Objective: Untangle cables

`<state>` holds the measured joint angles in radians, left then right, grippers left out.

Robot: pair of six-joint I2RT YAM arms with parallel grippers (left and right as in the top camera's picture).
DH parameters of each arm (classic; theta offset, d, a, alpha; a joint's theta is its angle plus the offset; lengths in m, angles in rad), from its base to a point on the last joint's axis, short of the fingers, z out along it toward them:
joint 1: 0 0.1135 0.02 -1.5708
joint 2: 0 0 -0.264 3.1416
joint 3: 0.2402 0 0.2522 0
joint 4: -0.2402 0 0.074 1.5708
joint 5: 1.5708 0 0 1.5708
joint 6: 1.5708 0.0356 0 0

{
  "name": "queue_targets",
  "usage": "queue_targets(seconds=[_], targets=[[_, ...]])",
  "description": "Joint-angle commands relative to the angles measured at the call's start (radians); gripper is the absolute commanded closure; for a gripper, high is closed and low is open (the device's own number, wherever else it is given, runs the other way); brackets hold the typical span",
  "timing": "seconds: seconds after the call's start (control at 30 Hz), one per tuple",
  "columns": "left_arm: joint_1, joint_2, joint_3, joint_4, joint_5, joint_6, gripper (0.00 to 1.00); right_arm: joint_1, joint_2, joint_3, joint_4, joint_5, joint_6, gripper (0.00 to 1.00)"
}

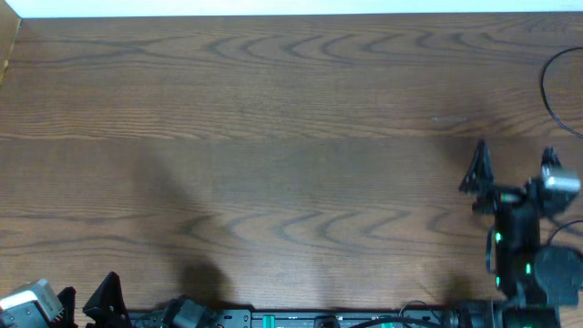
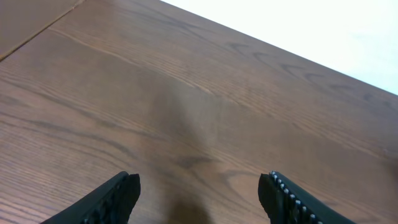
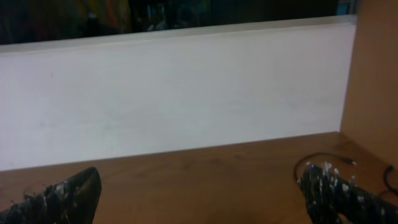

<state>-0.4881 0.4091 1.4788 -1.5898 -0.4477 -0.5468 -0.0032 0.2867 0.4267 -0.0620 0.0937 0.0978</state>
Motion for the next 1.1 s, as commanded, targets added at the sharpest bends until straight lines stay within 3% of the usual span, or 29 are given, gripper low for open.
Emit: queue_targets(seconds=[0.0, 0.1, 0.43, 0.57, 0.77, 1.07], targets=[[0.001, 0.000, -0.005, 0.001, -0.010, -0.004, 0.33, -0.003, -0.142, -0.034, -0.055, 0.032, -0.018, 0.01], [0.001, 0.000, -0.005, -0.003, -0.010, -0.004, 0.33, -0.003, -0.286, -0.048, -0.107, 0.103, -0.018, 0.01], [0.001, 0.000, -0.005, -0.019, -0.010, -0.004, 0.33, -0.003, -0.268, -0.103, -0.126, 0.049, -0.017, 0.01], [0.001, 0.000, -0.005, -0.018, -0.010, -0.004, 0.33, -0.003, -0.268, -0.219, -0.029, 0.004, 0.010, 0.01], [0.001, 0.000, -0.005, -0.020, -0.010, -0.001, 0.33, -0.003, -0.268, -0.427, 0.287, -0.070, 0.147, 0.01], [0.001, 0.000, -0.005, -0.021, -0.010, 0.003, 0.33, -0.003, -0.260, -0.421, 0.211, -0.071, 0.098, 0.01]])
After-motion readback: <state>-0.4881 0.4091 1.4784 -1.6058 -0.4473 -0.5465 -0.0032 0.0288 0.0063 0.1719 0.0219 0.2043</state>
